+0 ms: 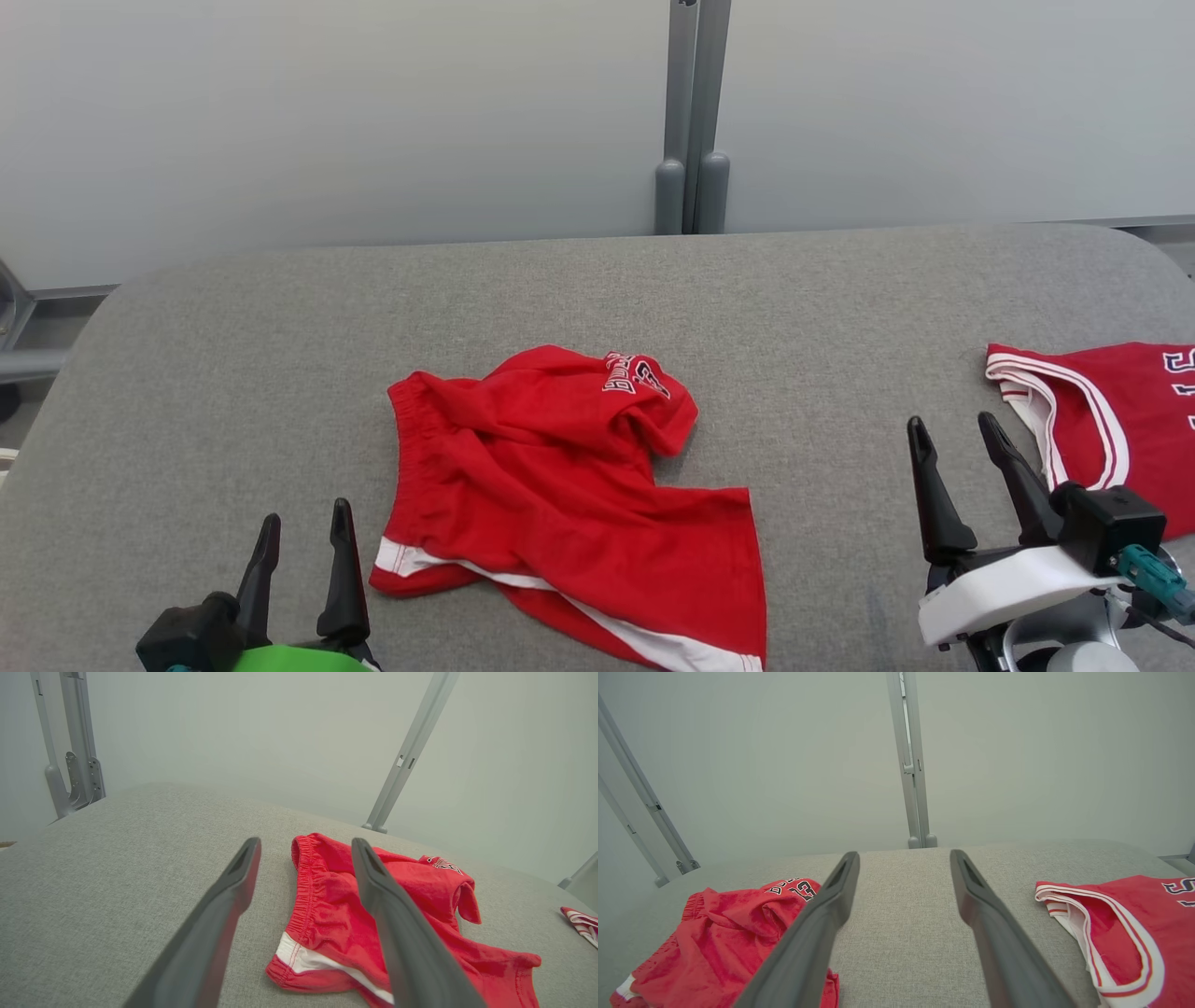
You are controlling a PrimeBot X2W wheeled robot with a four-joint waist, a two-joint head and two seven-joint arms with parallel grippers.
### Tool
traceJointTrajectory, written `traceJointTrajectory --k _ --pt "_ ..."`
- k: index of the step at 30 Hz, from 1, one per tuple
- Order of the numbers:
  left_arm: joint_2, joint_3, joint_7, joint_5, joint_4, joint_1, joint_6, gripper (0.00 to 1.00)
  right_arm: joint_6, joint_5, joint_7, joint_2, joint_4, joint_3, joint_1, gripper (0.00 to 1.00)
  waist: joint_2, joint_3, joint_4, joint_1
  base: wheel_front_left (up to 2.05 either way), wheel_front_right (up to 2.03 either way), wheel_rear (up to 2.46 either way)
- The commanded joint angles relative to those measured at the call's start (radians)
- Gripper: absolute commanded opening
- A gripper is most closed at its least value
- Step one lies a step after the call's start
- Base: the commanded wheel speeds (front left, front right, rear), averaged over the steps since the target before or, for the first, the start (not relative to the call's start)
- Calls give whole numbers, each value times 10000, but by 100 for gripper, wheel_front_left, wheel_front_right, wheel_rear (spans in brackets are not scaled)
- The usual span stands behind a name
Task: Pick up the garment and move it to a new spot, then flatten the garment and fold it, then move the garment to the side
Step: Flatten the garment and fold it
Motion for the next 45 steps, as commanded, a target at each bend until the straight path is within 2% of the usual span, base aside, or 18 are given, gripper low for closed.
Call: traceJointTrajectory --k 1,10,17,26,37,45 --pt "-6 13 -31 60 33 -29 -13 100 1 -15 19 -31 43 14 168 100 104 30 1 1 0 0 0" --pt "-58 -82 -32 96 74 -108 -38 100 1 -55 344 -29 255 574 453 100 104 208 -25 1 0 0 0" --pt "-104 -150 -32 142 141 -244 -65 100 1 148 1214 -31 732 1940 956 100 104 344 -30 1 0 0 0" --pt "-112 -148 -32 172 192 -341 -51 100 1 145 2123 -95 1506 3117 1522 100 104 491 11 1 0 0 0" --pt "-26 -140 -14 194 210 -494 -80 100 1 321 1657 -157 3140 3652 881 100 104 664 237 1 0 0 0" --pt "70 -118 19 164 107 -475 9 100 1 519 1343 -143 3472 3974 623 100 104 796 509 1 0 0 0"
